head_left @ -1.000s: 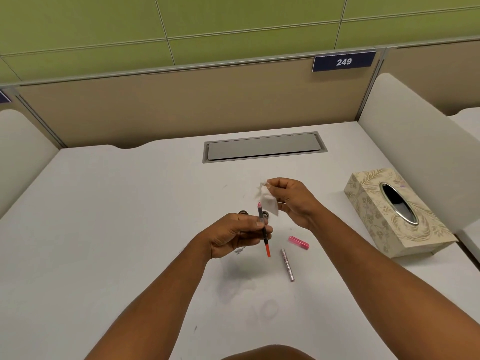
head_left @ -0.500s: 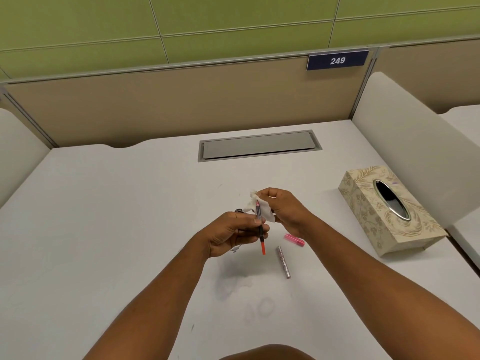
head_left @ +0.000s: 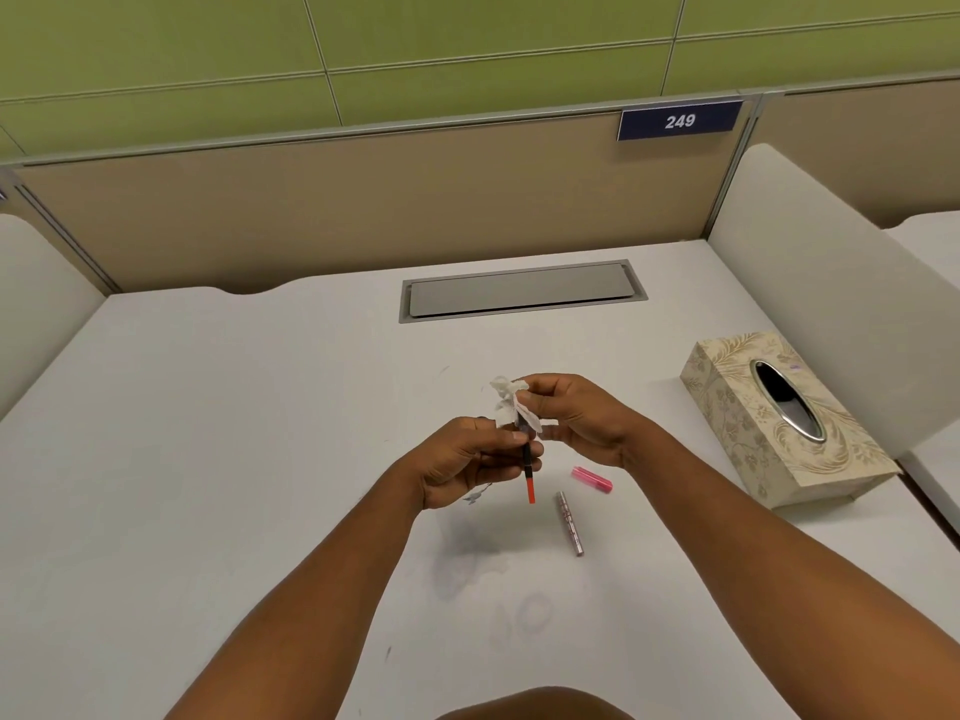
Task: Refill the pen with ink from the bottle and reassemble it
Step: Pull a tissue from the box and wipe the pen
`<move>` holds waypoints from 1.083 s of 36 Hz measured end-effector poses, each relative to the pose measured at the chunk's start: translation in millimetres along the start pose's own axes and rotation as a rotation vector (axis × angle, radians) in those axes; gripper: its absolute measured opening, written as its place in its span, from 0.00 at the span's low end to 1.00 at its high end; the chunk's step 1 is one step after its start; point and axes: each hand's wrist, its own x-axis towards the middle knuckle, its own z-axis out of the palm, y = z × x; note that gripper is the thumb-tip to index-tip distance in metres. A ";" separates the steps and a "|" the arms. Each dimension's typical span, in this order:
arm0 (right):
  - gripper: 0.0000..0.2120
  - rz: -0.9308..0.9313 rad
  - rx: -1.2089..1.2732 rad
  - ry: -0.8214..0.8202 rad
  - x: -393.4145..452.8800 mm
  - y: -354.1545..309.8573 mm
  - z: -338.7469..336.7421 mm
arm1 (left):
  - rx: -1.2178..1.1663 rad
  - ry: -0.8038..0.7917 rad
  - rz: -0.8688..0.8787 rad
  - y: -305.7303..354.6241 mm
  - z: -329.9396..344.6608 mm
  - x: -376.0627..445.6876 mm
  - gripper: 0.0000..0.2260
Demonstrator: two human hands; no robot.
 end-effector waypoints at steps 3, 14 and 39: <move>0.14 -0.013 -0.070 0.053 -0.7 -0.9 0.4 | 0.007 -0.007 -0.004 -1.4 -0.8 0.2 0.11; 0.08 -0.012 -0.153 0.197 -2.1 -4.4 -0.7 | 0.051 0.002 -0.001 -3.7 -5.5 3.4 0.08; 0.09 0.061 -0.052 0.138 -3.1 7.8 -14.3 | 0.091 0.050 0.019 -4.6 -8.5 7.9 0.07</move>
